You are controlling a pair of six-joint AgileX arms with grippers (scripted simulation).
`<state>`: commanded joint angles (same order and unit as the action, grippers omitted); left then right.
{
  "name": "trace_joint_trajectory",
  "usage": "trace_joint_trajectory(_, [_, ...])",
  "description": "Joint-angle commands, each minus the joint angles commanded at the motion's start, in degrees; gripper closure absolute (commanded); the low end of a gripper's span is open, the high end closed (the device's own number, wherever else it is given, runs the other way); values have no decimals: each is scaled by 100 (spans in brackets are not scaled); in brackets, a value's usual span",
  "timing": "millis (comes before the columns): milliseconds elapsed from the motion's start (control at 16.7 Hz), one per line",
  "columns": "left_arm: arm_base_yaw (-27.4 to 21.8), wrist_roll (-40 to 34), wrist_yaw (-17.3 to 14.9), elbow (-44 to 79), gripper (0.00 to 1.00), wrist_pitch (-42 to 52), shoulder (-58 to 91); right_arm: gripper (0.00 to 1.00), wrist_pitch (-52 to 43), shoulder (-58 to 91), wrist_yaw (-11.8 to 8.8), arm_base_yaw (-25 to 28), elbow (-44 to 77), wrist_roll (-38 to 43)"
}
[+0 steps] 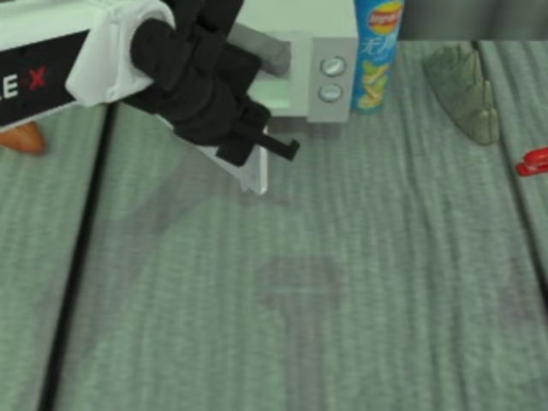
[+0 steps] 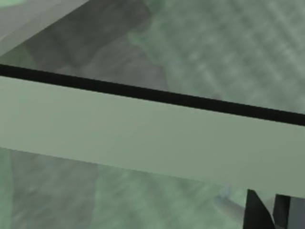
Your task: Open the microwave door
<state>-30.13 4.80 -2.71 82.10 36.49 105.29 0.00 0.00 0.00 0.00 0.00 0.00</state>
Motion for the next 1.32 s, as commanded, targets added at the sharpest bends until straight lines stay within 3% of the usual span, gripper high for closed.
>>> trace_joint_trajectory(600, [323, 903, -517, -426, 100, 12, -348, 0, 0, 0, 0, 0, 0, 0])
trace_joint_trajectory(1320, [324, 905, -519, -426, 100, 10, -351, 0, 0, 0, 0, 0, 0, 0])
